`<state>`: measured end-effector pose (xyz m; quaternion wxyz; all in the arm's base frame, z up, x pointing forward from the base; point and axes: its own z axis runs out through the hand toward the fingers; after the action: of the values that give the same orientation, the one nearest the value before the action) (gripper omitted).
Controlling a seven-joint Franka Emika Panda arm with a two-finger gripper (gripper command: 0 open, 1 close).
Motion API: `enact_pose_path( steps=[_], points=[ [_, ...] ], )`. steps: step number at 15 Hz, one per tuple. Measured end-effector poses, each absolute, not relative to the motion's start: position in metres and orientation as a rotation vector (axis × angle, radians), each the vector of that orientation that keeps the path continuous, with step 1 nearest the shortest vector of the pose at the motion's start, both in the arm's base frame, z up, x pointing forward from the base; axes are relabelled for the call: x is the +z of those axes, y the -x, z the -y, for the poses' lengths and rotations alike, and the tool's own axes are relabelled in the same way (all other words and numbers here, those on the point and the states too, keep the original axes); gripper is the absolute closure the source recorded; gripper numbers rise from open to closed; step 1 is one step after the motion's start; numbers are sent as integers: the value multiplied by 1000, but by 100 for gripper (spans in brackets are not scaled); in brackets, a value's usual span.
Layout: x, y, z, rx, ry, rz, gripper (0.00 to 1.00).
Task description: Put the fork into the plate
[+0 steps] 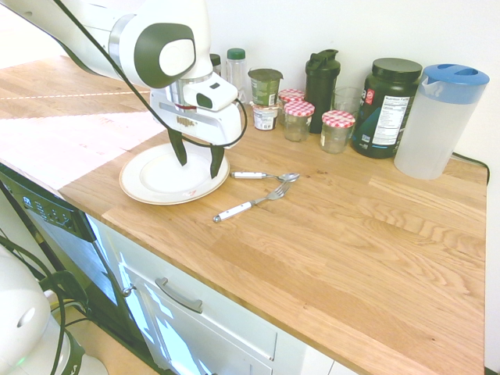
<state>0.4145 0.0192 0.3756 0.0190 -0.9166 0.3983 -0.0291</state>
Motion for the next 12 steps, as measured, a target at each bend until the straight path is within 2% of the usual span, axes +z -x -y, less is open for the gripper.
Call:
enact_pose_path(
  steps=[4, 8, 12],
  points=[
    [375, -414, -4, -100, 2815, -1289, 0],
    [369, -365, 34, -141, 2732, -1423, 0],
    [401, -356, 57, -196, 2674, -1505, 0]
  ],
)
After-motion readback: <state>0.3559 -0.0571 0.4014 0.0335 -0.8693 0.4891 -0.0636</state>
